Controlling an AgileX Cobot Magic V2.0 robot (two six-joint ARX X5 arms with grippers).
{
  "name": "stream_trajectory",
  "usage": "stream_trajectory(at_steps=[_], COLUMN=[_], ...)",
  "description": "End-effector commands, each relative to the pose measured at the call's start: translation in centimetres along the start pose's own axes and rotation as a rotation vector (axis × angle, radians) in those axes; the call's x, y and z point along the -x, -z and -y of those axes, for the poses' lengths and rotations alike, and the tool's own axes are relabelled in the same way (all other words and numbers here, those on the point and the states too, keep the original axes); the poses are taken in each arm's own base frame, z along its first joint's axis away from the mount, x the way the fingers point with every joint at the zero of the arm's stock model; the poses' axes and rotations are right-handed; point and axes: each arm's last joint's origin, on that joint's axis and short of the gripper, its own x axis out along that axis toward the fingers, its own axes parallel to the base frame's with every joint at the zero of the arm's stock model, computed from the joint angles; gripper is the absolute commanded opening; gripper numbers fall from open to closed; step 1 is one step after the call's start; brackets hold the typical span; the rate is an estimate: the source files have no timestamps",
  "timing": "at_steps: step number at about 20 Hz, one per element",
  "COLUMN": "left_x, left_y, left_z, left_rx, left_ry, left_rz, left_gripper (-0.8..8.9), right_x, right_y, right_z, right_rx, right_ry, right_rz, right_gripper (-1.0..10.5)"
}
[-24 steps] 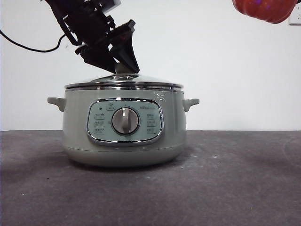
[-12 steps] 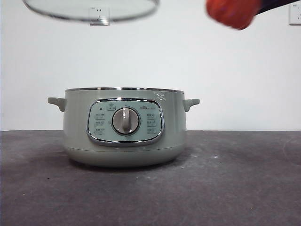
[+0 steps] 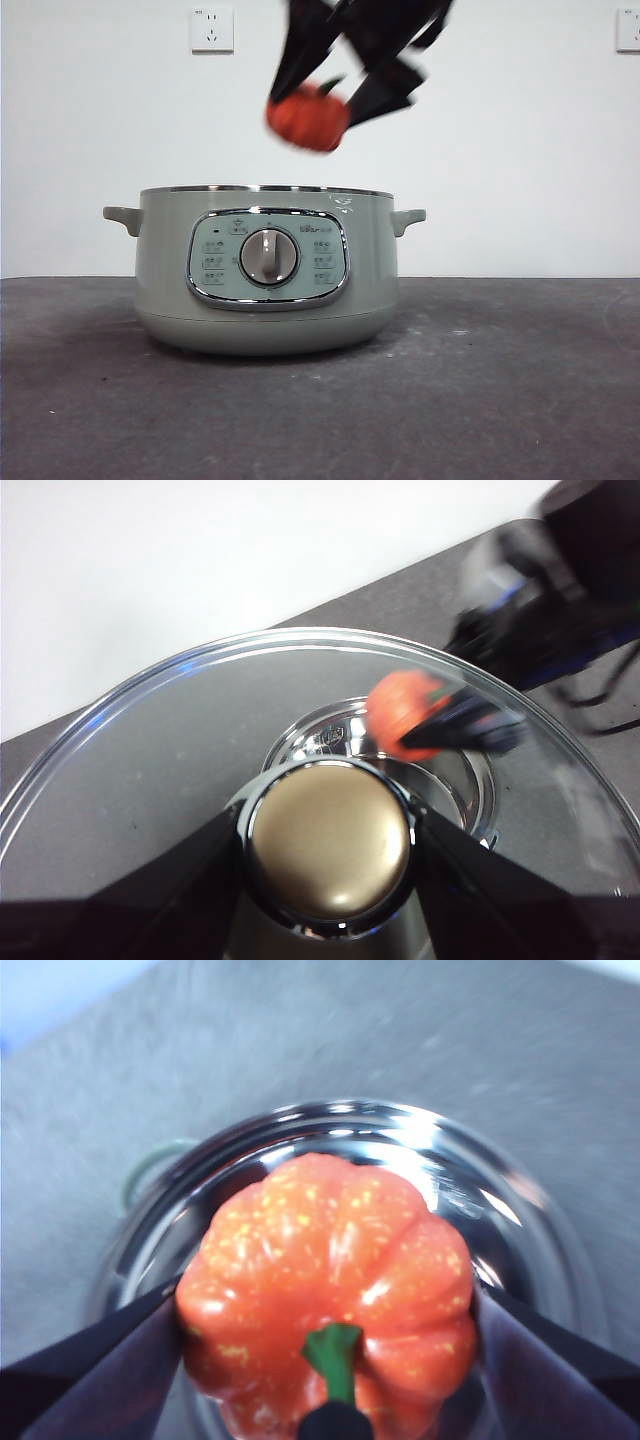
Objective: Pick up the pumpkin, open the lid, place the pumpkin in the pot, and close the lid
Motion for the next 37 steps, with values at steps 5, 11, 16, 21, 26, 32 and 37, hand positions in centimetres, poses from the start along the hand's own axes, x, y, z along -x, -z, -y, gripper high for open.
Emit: stream_trajectory(at_steps=[5,11,16,21,26,32,37], left_x=[1.2,1.2,1.2,1.0,-0.7,-7.0,-14.7], left_y=[-0.2,-0.2,-0.2,-0.3,-0.6,-1.8,-1.4], left_z=[0.0,0.0,0.0,0.0,-0.1,-0.4,-0.3], left_rx=[-0.011,-0.011,-0.011,-0.011,-0.014,-0.012,-0.034], left_ry=[-0.009,-0.007,-0.006,-0.002,0.006,0.134,0.195], left_rz=[0.039,0.039,0.038,0.036,0.016,0.001,-0.071], left_gripper=[-0.08,-0.09,-0.09,-0.09,-0.09,-0.09,-0.08], right_x=[-8.0,-10.3,-10.2,-8.9,-0.8,17.0,26.6], right_y=[2.4,4.5,5.0,3.6,-0.5,-2.8,-1.4], right_z=[-0.9,-1.0,-1.0,-1.2,-1.7,-3.3,-5.9], right_rx=[0.168,0.183,0.169,0.168,0.154,0.039,0.049], right_ry=[0.039,0.087,0.078,0.094,0.245,0.396,0.403], right_rz=[-0.145,-0.253,-0.301,-0.239,-0.121,0.118,0.310], right_gripper=[-0.1,-0.1,5.3,6.1,6.0,6.0,6.0])
